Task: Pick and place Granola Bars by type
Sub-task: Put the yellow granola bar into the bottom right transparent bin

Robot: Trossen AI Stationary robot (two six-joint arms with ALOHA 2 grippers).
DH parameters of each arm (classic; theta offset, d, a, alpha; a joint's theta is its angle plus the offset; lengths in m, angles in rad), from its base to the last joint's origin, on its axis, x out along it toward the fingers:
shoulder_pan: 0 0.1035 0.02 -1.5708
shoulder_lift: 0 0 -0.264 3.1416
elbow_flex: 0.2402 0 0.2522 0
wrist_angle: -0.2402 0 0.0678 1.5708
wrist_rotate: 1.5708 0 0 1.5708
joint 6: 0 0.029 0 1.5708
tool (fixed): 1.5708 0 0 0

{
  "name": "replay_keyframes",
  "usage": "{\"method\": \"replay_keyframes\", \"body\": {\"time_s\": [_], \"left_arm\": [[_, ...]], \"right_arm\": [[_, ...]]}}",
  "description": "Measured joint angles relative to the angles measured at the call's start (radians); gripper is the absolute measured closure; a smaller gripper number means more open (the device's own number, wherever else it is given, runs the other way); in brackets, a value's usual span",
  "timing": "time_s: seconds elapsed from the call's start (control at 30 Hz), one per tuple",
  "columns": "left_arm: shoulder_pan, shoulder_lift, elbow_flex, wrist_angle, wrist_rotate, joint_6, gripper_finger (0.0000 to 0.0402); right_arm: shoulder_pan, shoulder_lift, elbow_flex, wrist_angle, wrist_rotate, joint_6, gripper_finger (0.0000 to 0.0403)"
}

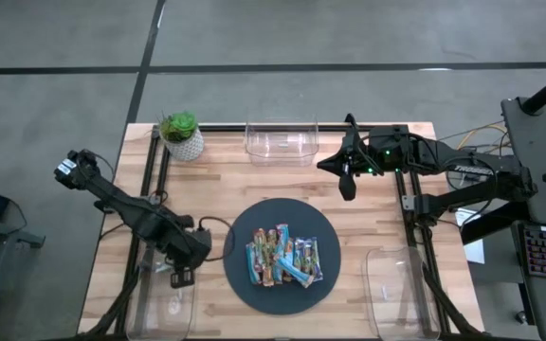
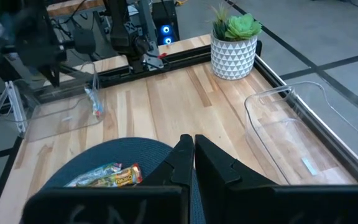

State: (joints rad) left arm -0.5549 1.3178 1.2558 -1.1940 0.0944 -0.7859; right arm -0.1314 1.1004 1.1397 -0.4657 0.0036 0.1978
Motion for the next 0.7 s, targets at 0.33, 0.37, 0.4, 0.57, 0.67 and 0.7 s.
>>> {"method": "replay_keyframes", "body": {"time_s": [0.33,0.37,0.4,0.57,0.67,0.7], "left_arm": [[0.087,0.0,0.081,0.167,-0.175,0.089,0.0401],[0.093,0.0,0.081,0.182,-0.185,0.108,0.0401],[0.099,0.0,0.081,0.195,-0.193,0.127,0.0401],[0.124,0.002,0.081,0.252,-0.238,0.231,0.0401],[0.135,0.002,0.08,0.287,-0.255,0.311,0.0401],[0.137,0.002,0.08,0.299,-0.26,0.35,0.0401]], "right_arm": [[0.0,0.0,0.0,0.0,0.0,0.0,0.0394],[0.0,0.0,0.0,0.0,0.0,0.0,0.0394],[0.0,0.0,0.0,0.0,0.0,0.0,0.0394],[0.0,0.0,0.0,-0.001,0.0,0.0,0.0394],[0.0,0.0,0.0,-0.001,-0.001,0.0,0.0394],[0.0,0.0,0.0,-0.001,-0.001,0.0,0.0394]]}}
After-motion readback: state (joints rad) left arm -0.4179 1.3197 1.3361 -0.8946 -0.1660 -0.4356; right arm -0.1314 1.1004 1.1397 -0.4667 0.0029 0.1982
